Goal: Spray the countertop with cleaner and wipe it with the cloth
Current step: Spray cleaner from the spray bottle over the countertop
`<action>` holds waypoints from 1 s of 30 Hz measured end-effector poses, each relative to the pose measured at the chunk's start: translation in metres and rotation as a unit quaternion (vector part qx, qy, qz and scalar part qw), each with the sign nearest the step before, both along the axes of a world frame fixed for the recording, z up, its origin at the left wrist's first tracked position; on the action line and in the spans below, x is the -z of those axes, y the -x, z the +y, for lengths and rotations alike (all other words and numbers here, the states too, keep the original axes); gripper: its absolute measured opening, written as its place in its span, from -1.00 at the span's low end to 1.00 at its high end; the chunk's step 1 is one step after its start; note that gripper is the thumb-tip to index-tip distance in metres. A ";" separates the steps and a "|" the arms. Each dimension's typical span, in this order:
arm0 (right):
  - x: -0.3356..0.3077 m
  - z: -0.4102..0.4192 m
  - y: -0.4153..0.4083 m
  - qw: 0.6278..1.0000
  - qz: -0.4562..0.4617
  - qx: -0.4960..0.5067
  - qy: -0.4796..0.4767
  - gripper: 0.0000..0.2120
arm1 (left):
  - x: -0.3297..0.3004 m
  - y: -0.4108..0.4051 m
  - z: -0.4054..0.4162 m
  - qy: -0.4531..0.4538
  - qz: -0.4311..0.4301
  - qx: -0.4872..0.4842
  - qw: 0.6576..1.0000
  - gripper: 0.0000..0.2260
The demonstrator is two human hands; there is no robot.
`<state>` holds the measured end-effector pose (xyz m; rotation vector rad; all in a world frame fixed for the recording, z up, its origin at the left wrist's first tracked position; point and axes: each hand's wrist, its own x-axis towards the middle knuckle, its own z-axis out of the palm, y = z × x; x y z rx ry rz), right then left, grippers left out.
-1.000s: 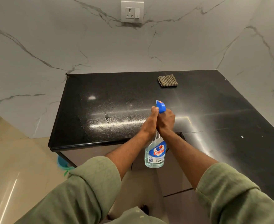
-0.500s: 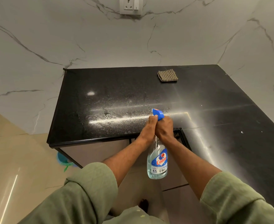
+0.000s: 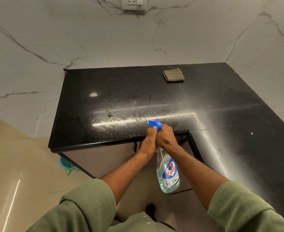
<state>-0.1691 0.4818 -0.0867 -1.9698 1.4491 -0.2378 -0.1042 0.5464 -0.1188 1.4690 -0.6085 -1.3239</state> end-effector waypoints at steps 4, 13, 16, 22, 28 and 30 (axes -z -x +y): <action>0.001 0.004 -0.009 0.999 -0.046 0.011 0.021 -0.68 | -0.002 -0.005 -0.001 0.015 0.009 -0.020 1.000 -0.21; -0.015 0.005 -0.037 0.992 -0.096 0.055 0.058 -0.61 | -0.026 -0.025 -0.001 0.047 0.000 -0.041 0.998 -0.26; -0.015 0.007 -0.046 0.991 -0.109 0.061 0.047 -0.62 | -0.027 -0.032 0.001 0.049 -0.006 -0.047 0.998 -0.27; -0.015 0.017 -0.065 0.982 -0.176 0.046 0.059 -0.72 | -0.029 -0.050 0.008 0.044 -0.012 -0.067 0.997 -0.25; -0.031 0.017 -0.095 0.973 -0.215 0.040 0.076 -0.74 | -0.041 -0.079 0.009 0.076 -0.017 -0.080 0.994 -0.41; -0.034 0.017 -0.103 0.972 -0.216 0.034 0.084 -0.74 | -0.042 -0.088 0.007 0.076 -0.027 -0.080 0.993 -0.32</action>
